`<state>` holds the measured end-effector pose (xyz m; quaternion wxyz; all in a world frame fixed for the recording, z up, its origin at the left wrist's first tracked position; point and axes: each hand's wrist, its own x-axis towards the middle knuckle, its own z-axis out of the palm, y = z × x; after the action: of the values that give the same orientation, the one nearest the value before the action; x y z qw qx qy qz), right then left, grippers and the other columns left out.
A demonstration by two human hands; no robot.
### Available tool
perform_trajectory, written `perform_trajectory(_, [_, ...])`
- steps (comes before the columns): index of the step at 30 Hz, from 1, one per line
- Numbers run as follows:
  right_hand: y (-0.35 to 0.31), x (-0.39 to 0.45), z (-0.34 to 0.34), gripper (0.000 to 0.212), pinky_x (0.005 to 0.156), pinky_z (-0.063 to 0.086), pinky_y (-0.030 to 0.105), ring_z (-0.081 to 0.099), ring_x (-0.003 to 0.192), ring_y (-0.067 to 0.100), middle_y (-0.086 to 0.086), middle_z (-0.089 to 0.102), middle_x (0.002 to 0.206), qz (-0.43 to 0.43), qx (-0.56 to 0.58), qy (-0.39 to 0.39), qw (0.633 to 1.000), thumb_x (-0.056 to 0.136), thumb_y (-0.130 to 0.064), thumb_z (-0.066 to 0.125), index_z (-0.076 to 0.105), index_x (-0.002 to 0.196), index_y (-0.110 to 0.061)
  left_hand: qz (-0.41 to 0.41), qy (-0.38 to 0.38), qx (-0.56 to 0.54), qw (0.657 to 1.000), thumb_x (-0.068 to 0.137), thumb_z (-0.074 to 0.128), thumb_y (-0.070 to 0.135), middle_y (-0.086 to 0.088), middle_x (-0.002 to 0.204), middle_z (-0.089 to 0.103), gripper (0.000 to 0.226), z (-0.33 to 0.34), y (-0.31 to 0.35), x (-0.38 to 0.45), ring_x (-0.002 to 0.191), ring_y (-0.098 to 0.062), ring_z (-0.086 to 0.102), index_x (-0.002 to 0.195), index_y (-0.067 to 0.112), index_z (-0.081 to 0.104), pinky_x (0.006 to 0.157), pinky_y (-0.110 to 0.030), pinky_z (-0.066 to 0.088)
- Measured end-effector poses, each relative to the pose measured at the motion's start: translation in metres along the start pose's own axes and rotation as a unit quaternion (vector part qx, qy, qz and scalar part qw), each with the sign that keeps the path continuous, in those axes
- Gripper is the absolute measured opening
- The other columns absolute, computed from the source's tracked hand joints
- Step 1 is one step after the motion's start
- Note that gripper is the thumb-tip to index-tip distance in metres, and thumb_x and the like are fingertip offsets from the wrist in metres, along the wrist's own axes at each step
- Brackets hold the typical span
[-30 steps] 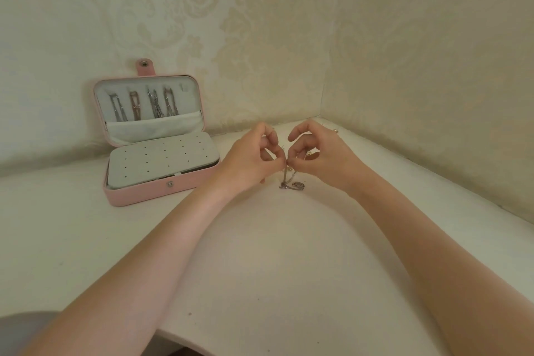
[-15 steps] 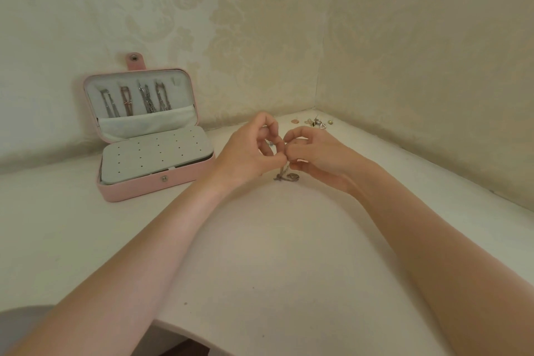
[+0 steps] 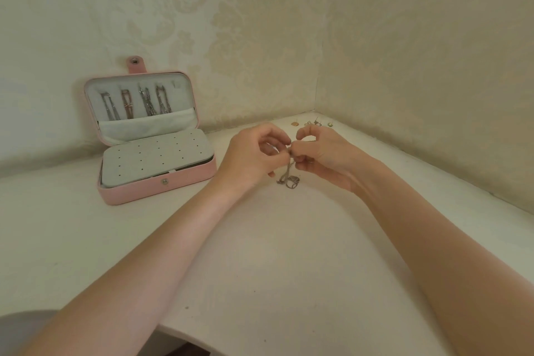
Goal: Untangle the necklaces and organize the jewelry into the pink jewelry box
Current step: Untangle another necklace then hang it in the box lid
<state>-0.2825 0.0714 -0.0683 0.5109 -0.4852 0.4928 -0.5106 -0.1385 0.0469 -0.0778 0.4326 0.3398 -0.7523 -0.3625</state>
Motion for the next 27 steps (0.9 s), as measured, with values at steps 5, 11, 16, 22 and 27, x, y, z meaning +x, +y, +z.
perform_trajectory(5, [0.0,-0.0001,0.0001,0.027,0.055,0.038,0.024,0.042,0.049,0.01,-0.003,0.049,0.05,-0.004,0.008,0.015,1.0,0.082,0.011,0.052,0.041,0.085,-0.013,0.028,0.024,0.056,0.998,0.078,0.067,0.003,0.003,0.063,0.062,0.007,0.0006,-0.001,-0.0012,0.053,-0.005,0.056,0.078,0.009,0.069,0.052,-0.021,0.053])
perform_trajectory(11, [-0.0016,-0.0018,-0.0008,0.026,0.057,0.038,0.022,0.043,0.044,0.006,-0.009,0.046,0.044,-0.012,-0.037,-0.003,0.999,0.083,0.01,0.051,0.04,0.09,-0.012,0.047,0.011,0.126,0.991,0.079,0.067,0.009,0.008,0.062,0.059,0.002,0.0001,-0.0027,0.0001,0.055,-0.002,0.053,0.079,0.011,0.068,0.058,-0.024,0.053])
perform_trajectory(16, [-0.003,-0.0007,-0.0009,0.025,0.056,0.039,0.023,0.042,0.052,0.011,-0.001,0.048,0.053,-0.004,0.011,-0.012,1.0,0.084,0.012,0.05,0.042,0.082,-0.012,0.025,0.019,0.068,0.997,0.079,0.063,0.004,0.001,0.063,0.061,0.015,-0.0002,0.0022,-0.0004,0.05,-0.004,0.052,0.07,0.015,0.063,0.047,-0.017,0.047])
perform_trajectory(22, [-0.003,0.0002,0.0048,0.042,0.06,0.035,0.027,0.04,0.063,0.019,0.006,0.048,0.056,0.002,0.083,-0.044,0.996,0.082,0.015,0.043,0.044,0.051,-0.014,-0.069,0.028,-0.128,0.989,0.083,0.053,-0.003,0.005,0.052,0.055,0.024,0.0008,0.0065,0.0004,0.047,-0.006,0.047,0.066,0.011,0.061,0.044,-0.017,0.04])
perform_trajectory(27, [-0.0023,-0.0014,0.0073,0.051,0.056,0.033,0.025,0.037,0.053,0.013,0.0,0.043,0.048,0.001,0.095,-0.029,0.995,0.084,0.016,0.042,0.044,0.044,-0.015,-0.03,0.021,-0.016,0.999,0.08,0.057,0.002,0.013,0.046,0.048,0.021,0.002,0.0054,-0.0002,0.041,-0.003,0.038,0.065,0.017,0.058,0.043,-0.014,0.033])
